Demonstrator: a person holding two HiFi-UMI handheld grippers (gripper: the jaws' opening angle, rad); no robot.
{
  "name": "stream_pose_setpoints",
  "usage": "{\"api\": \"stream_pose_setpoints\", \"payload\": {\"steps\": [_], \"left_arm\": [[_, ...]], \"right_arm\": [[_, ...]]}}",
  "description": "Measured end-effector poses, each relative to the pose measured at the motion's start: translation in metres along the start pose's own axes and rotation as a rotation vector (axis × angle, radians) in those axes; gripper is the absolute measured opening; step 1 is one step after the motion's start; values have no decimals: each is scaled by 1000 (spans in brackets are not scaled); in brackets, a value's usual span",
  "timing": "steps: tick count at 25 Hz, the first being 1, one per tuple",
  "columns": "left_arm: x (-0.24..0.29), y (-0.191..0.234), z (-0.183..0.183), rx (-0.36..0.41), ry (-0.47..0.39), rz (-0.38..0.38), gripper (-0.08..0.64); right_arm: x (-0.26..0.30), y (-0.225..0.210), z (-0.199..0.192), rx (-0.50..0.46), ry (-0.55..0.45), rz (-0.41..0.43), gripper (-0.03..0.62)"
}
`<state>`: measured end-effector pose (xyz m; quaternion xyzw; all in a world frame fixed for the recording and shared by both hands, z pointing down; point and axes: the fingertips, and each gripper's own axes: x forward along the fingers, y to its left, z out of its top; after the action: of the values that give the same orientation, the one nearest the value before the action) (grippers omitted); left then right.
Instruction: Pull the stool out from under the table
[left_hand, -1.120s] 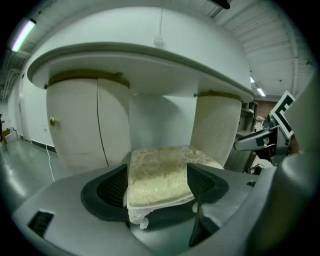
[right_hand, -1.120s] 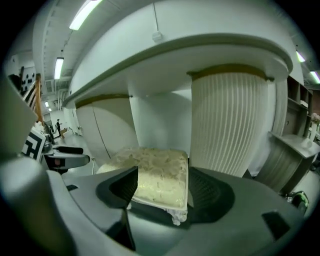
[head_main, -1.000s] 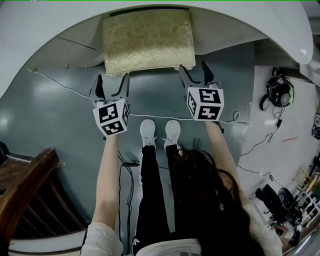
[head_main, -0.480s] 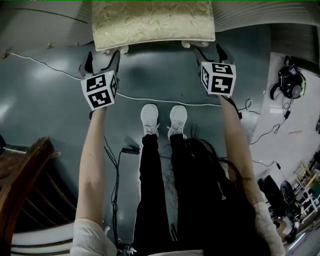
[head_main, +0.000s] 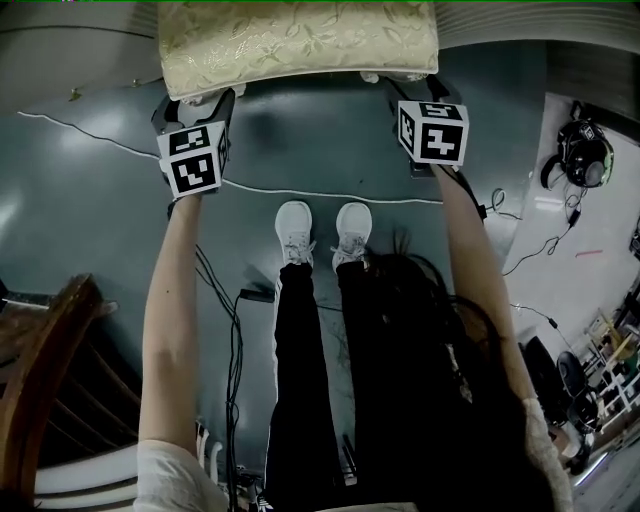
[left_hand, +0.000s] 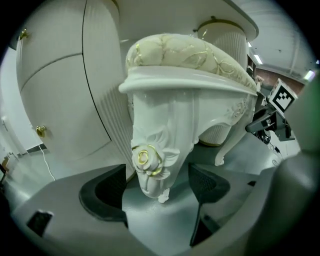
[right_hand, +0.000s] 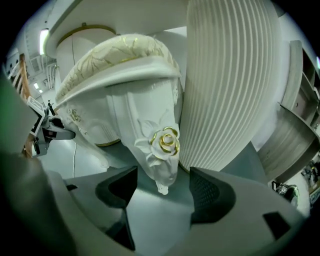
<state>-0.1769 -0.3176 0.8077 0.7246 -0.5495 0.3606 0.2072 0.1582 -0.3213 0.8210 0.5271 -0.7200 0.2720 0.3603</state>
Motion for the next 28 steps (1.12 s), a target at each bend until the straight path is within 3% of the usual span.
{"api": "stream_pose_setpoints", "payload": {"steps": [5,12,13,14,15,17,28], "left_arm": [[18,1,8,-2,23,-12,362],[35,1,5,23,56,-29,360],[35,0,4,27,64,-33,359],[36,-1,1,33,75,-38,358],[36,-2,-3,44,87,-42,349],[36,-2,-9,65,94,-42,253],[30,1,-9,36,61,-44,242]], "right_arm": [[16,-4,7,41,2,12,319],[34,5,11,23,21,25,318],[34,2,13,23,22,13,311],[33,0,13,19,26,3,251],[32,-2,12,8,32,-3,241],[32,-1,11,-14,43,-2,235],[29,3,12,-26,47,-16,229]]}}
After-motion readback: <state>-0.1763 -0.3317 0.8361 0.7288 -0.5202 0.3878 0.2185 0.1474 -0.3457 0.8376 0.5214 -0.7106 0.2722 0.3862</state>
